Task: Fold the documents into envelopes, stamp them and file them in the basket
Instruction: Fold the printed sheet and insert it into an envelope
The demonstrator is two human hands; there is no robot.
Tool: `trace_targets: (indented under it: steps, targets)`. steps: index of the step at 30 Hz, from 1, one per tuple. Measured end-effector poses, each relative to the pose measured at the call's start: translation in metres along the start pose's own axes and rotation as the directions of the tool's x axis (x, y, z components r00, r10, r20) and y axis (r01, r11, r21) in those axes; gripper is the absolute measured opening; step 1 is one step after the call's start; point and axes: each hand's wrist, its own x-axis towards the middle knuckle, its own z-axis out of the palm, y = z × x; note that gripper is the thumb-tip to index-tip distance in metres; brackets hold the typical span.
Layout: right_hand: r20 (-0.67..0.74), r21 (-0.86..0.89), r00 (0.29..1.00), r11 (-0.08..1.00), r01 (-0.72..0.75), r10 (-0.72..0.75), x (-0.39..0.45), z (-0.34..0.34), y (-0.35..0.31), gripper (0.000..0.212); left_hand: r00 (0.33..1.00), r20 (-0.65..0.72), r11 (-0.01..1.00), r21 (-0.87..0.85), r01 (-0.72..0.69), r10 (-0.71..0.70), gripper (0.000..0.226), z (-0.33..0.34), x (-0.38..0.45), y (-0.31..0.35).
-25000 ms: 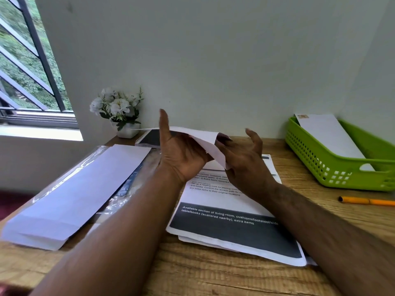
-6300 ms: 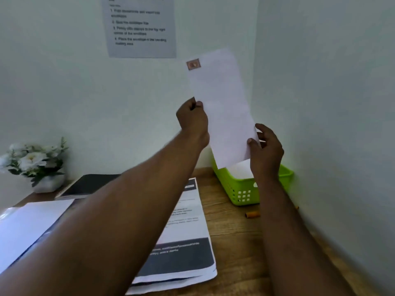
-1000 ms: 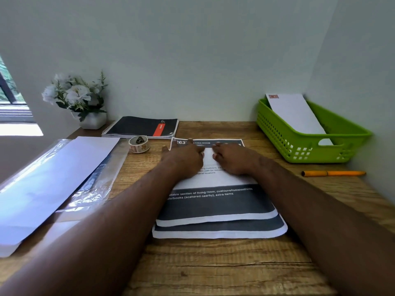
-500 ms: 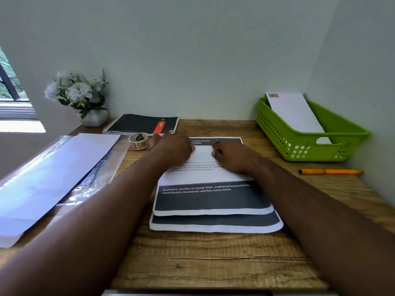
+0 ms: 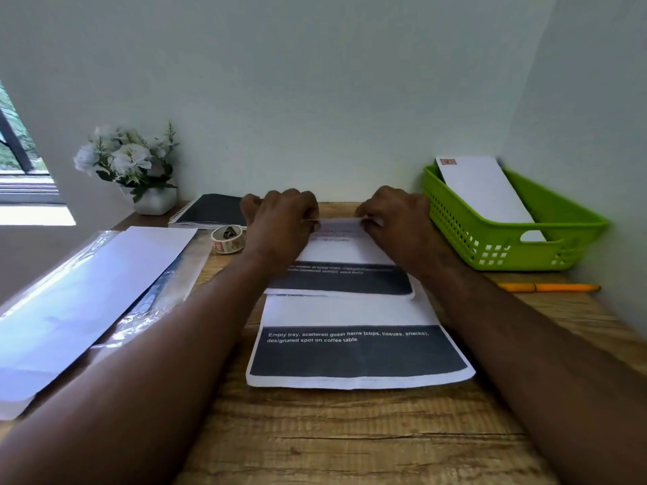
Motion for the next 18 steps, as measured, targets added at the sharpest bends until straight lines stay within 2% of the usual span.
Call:
trace_targets:
  steps: [2,4,6,8,10,12,14,18]
  targets:
    - [0.066,-0.068,0.997,0.997,0.047,-0.042,-0.002,0.0,-0.003,0.019,0.994,0.111,1.0,0.014,0.018,-0.019,0.013,0.003,-0.005,0.002]
    - [0.205,-0.066,0.978,0.997,0.039,-0.024,-0.005,0.0,-0.003,0.021,0.97,0.236,0.998,0.015,0.058,-0.06,0.016,0.007,-0.009,0.006]
    - [0.304,-0.026,0.952,1.0,0.016,-0.007,-0.006,0.003,-0.001,0.022,0.952,0.297,0.997,0.018,0.072,-0.074,0.017,0.013,-0.01,0.01]
    - [0.407,0.042,0.913,0.999,0.001,-0.017,-0.005,0.005,0.0,0.025,0.935,0.347,0.997,-0.005,0.074,-0.068,0.027,0.017,-0.009,0.013]
    - [0.518,0.128,0.855,0.988,-0.089,0.01,-0.004,0.004,-0.002,0.024,0.913,0.404,0.997,-0.026,0.075,-0.059,0.032,0.024,-0.01,0.014]
    - [0.541,0.173,0.839,0.968,-0.183,0.062,-0.003,0.003,-0.007,0.02,0.869,0.494,1.0,0.017,0.026,-0.031,0.037,0.034,-0.012,0.013]
    - [0.513,0.153,0.85,0.962,-0.228,0.12,-0.005,0.007,-0.013,0.02,0.815,0.577,0.998,0.063,0.012,-0.046,0.045,0.042,-0.013,0.012]
    - [0.502,-0.054,0.851,0.988,-0.147,0.154,-0.013,0.024,-0.029,0.029,0.795,0.599,0.991,0.13,0.019,-0.094,0.051,0.048,-0.012,0.014]
